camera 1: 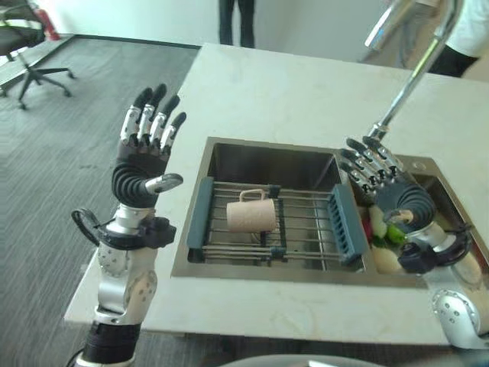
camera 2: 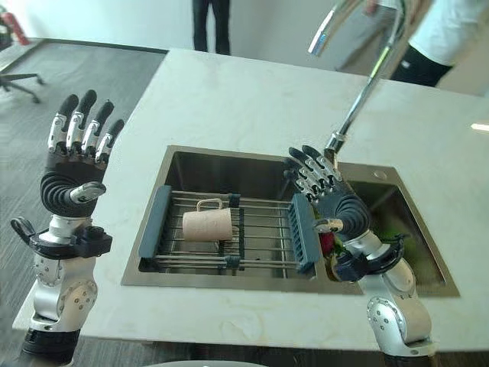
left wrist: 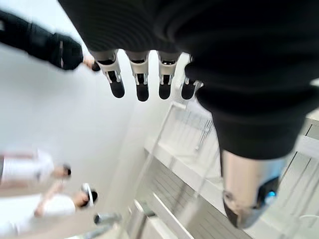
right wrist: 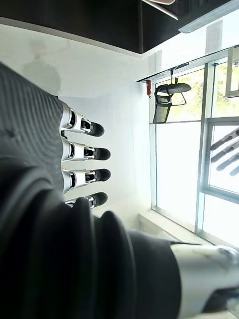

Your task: Place the dishes in the dishwasher.

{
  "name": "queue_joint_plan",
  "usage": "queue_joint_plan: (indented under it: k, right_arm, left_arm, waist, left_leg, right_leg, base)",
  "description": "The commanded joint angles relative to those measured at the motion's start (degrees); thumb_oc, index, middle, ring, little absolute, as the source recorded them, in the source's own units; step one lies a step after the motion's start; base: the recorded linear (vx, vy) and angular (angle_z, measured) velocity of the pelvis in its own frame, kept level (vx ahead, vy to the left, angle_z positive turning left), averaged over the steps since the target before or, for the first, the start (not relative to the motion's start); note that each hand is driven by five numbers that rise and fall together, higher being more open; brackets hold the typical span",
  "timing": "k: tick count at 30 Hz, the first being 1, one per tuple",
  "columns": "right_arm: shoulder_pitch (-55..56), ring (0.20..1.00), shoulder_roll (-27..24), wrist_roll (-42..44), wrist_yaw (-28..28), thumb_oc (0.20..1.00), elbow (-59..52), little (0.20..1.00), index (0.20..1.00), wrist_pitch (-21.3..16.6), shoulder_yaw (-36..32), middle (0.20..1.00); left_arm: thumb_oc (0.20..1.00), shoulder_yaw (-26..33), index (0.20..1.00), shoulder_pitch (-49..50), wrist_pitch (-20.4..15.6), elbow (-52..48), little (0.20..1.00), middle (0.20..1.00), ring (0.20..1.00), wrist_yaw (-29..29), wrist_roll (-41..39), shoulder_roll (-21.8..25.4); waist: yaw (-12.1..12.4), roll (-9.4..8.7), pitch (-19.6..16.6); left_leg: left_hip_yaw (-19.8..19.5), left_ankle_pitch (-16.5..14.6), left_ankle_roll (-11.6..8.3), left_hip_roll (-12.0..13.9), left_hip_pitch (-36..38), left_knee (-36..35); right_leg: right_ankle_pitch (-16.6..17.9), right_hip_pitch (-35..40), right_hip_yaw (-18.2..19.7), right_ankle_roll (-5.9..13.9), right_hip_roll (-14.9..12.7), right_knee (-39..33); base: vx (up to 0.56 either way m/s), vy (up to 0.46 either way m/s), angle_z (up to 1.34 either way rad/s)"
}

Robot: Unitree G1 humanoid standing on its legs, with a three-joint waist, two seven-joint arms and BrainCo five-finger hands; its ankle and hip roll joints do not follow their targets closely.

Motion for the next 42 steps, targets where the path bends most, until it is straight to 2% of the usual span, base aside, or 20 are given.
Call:
queue_joint_plan:
  k: [1, 6, 9, 11, 13, 17, 19, 21, 24, 34, 42]
  right_arm:
    - [-3.14, 1.0, -4.24, 0.66, -2.55, 1.0, -1.73, 1.0, 1.0, -0.84, -4.1, 1.0]
    - [-1.99, 1.0, -4.5, 0.94, -1.98, 1.0, -1.52, 1.0, 1.0, -0.54, -4.24, 1.0]
    - [-1.38, 1.0, -4.94, 0.67, -0.96, 1.0, -1.36, 1.0, 1.0, -0.51, -5.05, 1.0]
    - [-1.37, 1.0, -5.42, 0.97, -1.04, 1.0, -1.19, 1.0, 1.0, -0.55, -5.27, 1.0]
    - [-2.86, 1.0, -5.98, 0.64, -0.91, 1.0, -0.71, 1.0, 1.0, 0.23, -4.79, 1.0]
    - [-5.12, 1.0, -7.11, -0.74, -0.63, 1.0, 0.61, 1.0, 1.0, 0.28, -2.57, 1.0]
    - [-6.24, 1.0, -7.67, -0.96, -0.75, 1.0, 1.42, 1.0, 1.0, 0.51, -1.68, 1.0]
    - [-6.6, 1.0, -7.9, -1.24, -0.44, 1.0, 2.08, 1.0, 1.0, 0.55, -1.46, 1.0]
    - [-7.6, 1.0, -8.61, -1.52, 0.39, 1.0, 2.62, 1.0, 1.0, 0.97, -1.67, 1.0]
    - [-8.12, 1.0, -9.2, -2.55, 2.17, 1.0, 2.98, 1.0, 1.0, 2.1, -2.7, 1.0]
    - [-8.09, 1.0, -8.69, -4.14, 1.84, 1.0, 2.84, 1.0, 1.0, 2.24, -4.34, 1.0]
  left_arm:
    - [1.0, -0.11, 1.0, -1.77, 1.12, -1.97, 1.0, 1.0, 1.0, 1.68, 8.13, 0.54]
    - [1.0, 1.05, 1.0, -0.41, 5.01, -0.73, 1.0, 1.0, 1.0, 3.16, 17.1, 3.62]
    - [1.0, 1.33, 1.0, -0.14, 6.65, 0.07, 1.0, 1.0, 1.0, 4.54, 27.02, 6.29]
    - [1.0, 1.34, 1.0, -0.16, 6.26, 0.74, 1.0, 1.0, 1.0, 6.22, 32.66, 8.31]
    - [1.0, 0.94, 1.0, -1.2, 9.94, 2.43, 1.0, 1.0, 1.0, 4.69, 40.46, 11.67]
    - [1.0, -3.41, 1.0, -5.41, 14.21, 7.07, 1.0, 1.0, 1.0, 7.11, 51.3, 16.26]
    - [1.0, -5.37, 1.0, -7.71, 17.5, 9.52, 1.0, 1.0, 1.0, 7.49, 53.76, 17.53]
    - [1.0, -6.32, 1.0, -8.76, 18.73, 11.03, 1.0, 1.0, 1.0, 8.39, 55.77, 18.43]
    - [1.0, -8.7, 1.0, -11.28, 23.45, 16.22, 1.0, 1.0, 1.0, 8.75, 58.28, 18.75]
    - [1.0, -11.95, 1.0, -13.96, 28.35, 22.72, 1.0, 1.0, 1.0, 7.53, 60.46, 18.02]
    - [1.0, -14.13, 1.0, -12.5, 29.56, 21.71, 1.0, 1.0, 1.0, 0.62, 63.26, 15.22]
  waist:
    - [-1.15, 4.57, -0.92]
    - [-1.47, 5.69, -1.63]
    - [-1.91, 6.15, -1.78]
    - [-2.14, 6.42, -1.87]
    - [-2.69, 7.18, -2.01]
    - [-3.79, 8.02, -2.01]
    - [-4.16, 8.33, -2.04]
    - [-4.45, 8.5, -2.07]
    - [-5.34, 8.83, -1.91]
    - [-6.56, 8.86, -2.15]
    - [-6.57, 8.6, -1.85]
  left_leg:
    - [4.32, 1.25, -3.82, 7.9, -2.74, 0.02]
    - [4.82, 1.47, -4.53, 8.43, -2.37, 0.02]
    - [5.14, 1.45, -4.74, 8.68, -2.08, 0.02]
    - [5.35, 1.5, -4.89, 8.82, -1.98, 0.02]
    - [5.81, 1.47, -5.13, 9.05, -1.68, 0.02]
    - [6.4, 1.53, -5.26, 9.18, -1.26, 0.02]
    - [6.7, 1.5, -5.27, 9.24, -1.08, 0.02]
    - [6.75, 1.41, -5.32, 9.24, -0.92, 0.02]
    - [7.61, 1.5, -5.38, 9.49, -0.59, 0.02]
    - [8.67, 1.22, -5.3, 9.63, 0.07, 0.02]
    - [9.19, 0.97, -5.18, 9.77, 0.33, 0.02]
  right_leg:
    - [-6.83, 3.27, -2.27, 0.42, 2.43, 0.16]
    - [-7.96, 4.08, -1.91, 0.11, 2.87, 0.16]
    - [-8.25, 4.3, -1.74, 0.12, 3.0, 0.16]
    - [-8.33, 4.31, -1.76, 0.21, 3.05, 0.16]
    - [-8.63, 4.3, -1.21, 0.17, 3.43, 0.16]
    - [-8.73, 4.35, -0.57, 0.28, 3.72, 0.16]
    - [-8.77, 4.33, -0.43, 0.37, 3.71, 0.16]
    - [-8.82, 4.36, -0.06, 0.39, 3.75, 0.16]
    - [-8.92, 4.34, 0.56, 0.46, 3.85, 0.16]
    - [-9.28, 4.52, 1.95, 0.46, 4.3, 0.16]
    - [-9.29, 4.52, 2.58, 0.58, 4.37, 0.16]
  base:
    - [0.06, -0.021, 0.02]
    - [0.04, -0.004, -0.04]
    - [0.02, -0.008, -0.03]
    - [0.0, 0.0, 0.0]
    - [0.02, -0.032, -0.01]
    - [0.0, -0.01, -0.03]
    - [0.0, -0.003, -0.09]
    - [0.01, -0.005, -0.12]
    - [0.0, 0.003, -0.09]
    - [0.01, 0.005, -0.07]
    - [-0.01, -0.004, -0.04]
